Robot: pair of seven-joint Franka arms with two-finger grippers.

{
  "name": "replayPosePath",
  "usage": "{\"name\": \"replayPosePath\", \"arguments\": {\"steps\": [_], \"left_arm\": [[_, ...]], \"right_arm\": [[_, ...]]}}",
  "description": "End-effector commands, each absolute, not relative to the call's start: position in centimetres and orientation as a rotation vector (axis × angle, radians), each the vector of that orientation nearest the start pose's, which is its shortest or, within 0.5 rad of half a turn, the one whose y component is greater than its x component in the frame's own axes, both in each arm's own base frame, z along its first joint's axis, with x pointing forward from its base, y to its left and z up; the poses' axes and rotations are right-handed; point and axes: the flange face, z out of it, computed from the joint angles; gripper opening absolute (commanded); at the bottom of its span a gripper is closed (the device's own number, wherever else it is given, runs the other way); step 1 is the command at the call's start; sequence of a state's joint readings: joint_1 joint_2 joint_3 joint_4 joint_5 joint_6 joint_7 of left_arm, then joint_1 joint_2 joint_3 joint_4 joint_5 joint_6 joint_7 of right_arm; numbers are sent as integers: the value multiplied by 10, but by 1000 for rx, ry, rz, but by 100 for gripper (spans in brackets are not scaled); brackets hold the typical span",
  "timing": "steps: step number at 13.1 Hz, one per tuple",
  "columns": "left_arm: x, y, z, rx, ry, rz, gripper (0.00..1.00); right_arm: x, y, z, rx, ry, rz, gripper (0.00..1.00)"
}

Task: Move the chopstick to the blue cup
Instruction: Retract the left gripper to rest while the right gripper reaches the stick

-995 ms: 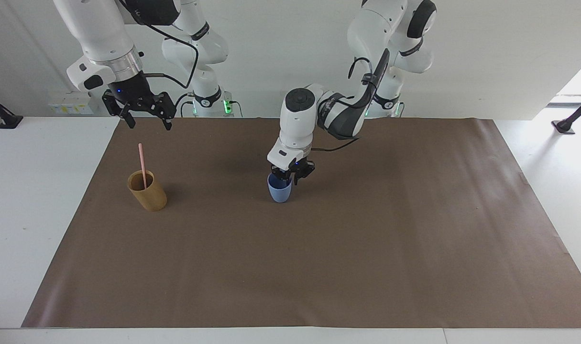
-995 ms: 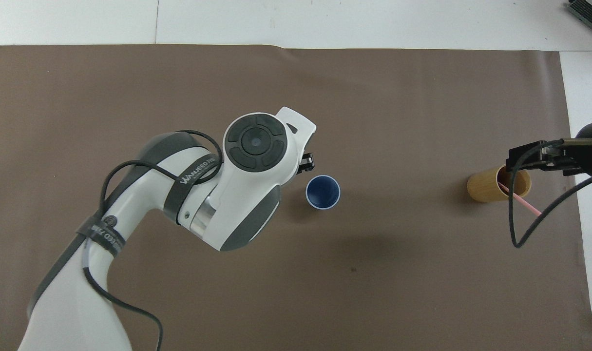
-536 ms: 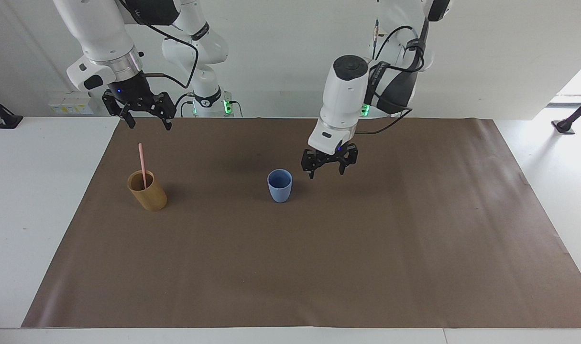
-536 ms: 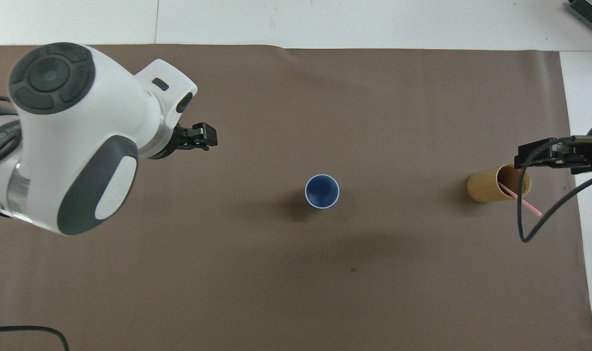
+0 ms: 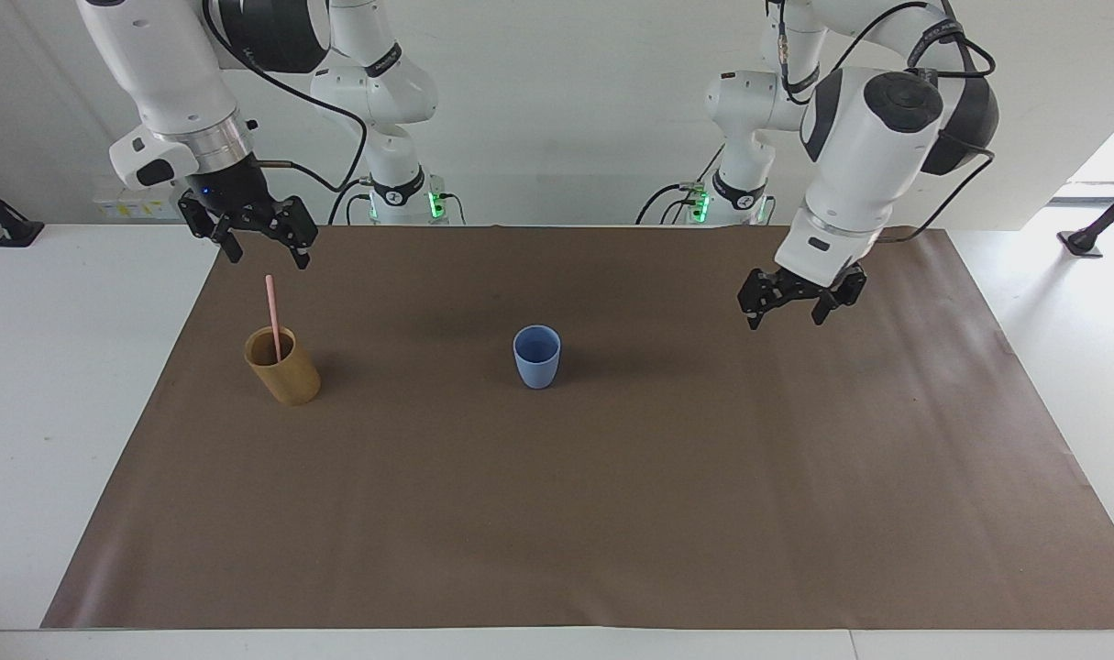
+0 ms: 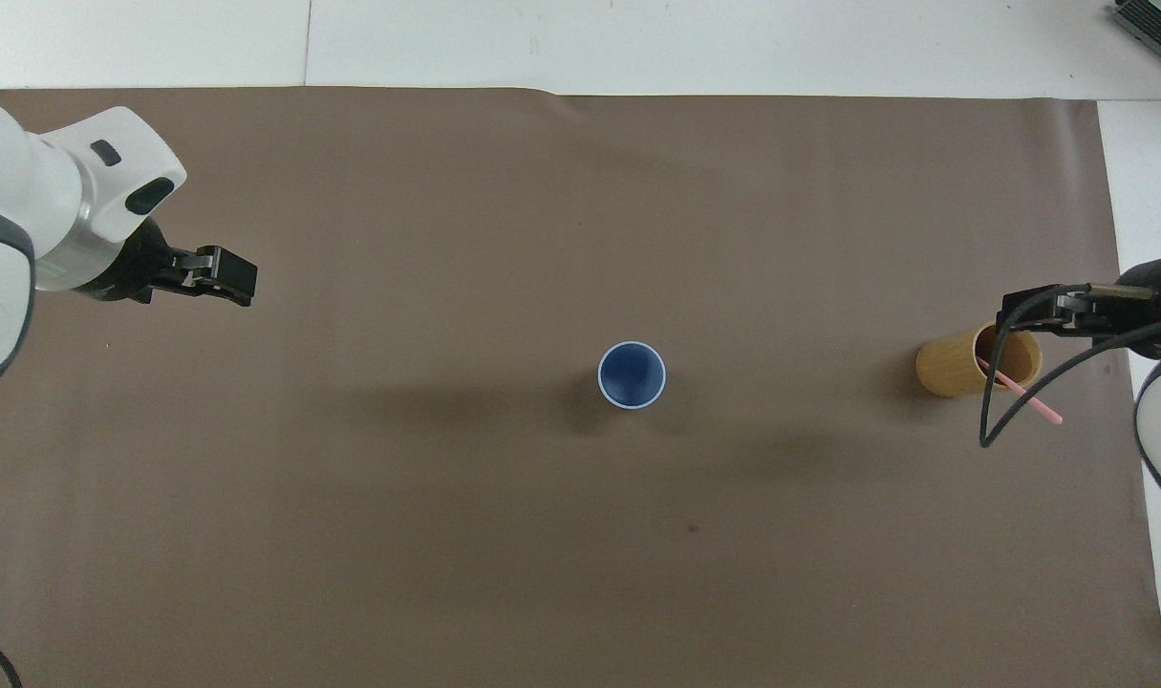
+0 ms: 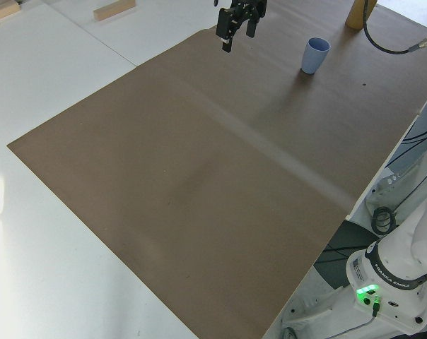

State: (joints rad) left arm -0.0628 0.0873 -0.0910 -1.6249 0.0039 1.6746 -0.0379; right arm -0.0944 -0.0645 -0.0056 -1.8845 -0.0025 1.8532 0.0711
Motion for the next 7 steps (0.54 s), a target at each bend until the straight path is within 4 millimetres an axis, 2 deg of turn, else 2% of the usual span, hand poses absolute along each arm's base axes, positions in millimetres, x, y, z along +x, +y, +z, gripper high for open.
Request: {"name": "replayPosePath", "arguments": {"steps": [1,3,5,7], "left_arm": [[542,-79,602,-3135,252,42,100],[521,-76,627,-3129,257,41,100],[506,-74,641,-3125,256,53,100],[503,-71,644,-3126,228,63,100]], "right_arm": [[514,-80,515,-3124,249,-42,100],[503,-100,475,-3122,258,1,100],[498,-102,451,-3122,239,24,100],[492,-101,445,-3120,232,48,100]]}}
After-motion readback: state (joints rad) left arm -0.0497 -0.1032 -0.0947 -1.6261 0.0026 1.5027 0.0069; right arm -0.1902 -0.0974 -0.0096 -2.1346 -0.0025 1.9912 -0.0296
